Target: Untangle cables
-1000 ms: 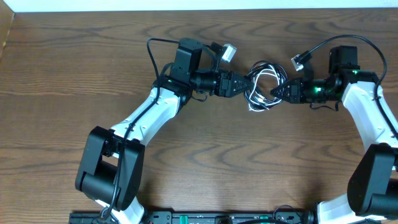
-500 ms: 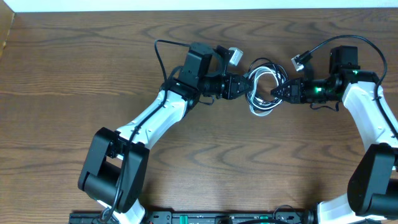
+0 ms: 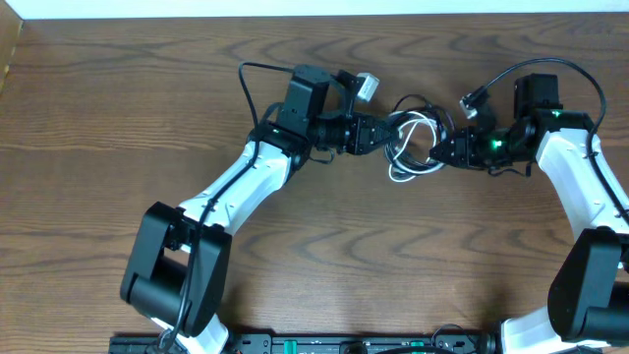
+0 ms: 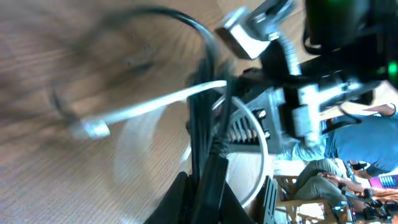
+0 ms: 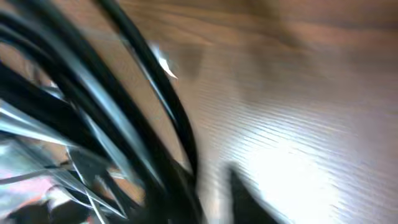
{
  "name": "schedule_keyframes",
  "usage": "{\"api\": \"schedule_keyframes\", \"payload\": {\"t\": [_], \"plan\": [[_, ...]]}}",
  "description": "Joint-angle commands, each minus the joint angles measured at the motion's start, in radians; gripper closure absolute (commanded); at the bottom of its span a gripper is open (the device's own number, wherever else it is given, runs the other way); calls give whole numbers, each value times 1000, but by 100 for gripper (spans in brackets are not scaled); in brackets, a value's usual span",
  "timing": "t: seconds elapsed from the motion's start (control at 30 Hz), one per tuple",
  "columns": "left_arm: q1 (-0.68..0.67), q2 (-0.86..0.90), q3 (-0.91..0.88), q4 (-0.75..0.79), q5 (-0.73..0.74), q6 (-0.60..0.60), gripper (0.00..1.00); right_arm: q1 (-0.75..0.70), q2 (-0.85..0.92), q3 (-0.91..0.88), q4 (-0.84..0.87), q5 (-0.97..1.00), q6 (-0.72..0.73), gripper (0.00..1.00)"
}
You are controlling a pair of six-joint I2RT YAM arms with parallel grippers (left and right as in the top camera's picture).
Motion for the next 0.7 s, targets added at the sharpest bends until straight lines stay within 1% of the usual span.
{"api": "schedule_keyframes", "payload": {"t": [0.0,0.1,0.17,0.23,0.3,0.4,0.43,0.5,0.57,0.67], "plan": [[22,-77,-4,8,41,9,93,-8,2,2,-8,136,89,25],[22,-87,-4,1,45,9,92,-8,2,2,-16,135,94,14],[22,-87,-4,0,45,9,93,-8,2,2,-24,130,94,10],[22,-87,-4,-1,44,9,92,-8,2,2,-34,92,80,8],[22,-87,-4,-3,44,10,93,-8,2,2,-42,3,15,12],[22,-87,-4,-4,32,12,92,-8,2,2,-51,-190,-95,24],[22,-87,-4,-4,27,14,92,-8,2,2,-53,-246,-123,30],[22,-87,-4,-10,-2,14,92,-8,2,2,-53,-337,-154,36],[22,-87,-4,-14,-25,24,92,-8,2,2,-53,-370,-164,38],[22,-87,-4,-33,-44,82,93,-8,2,2,-53,-375,-169,41]]}}
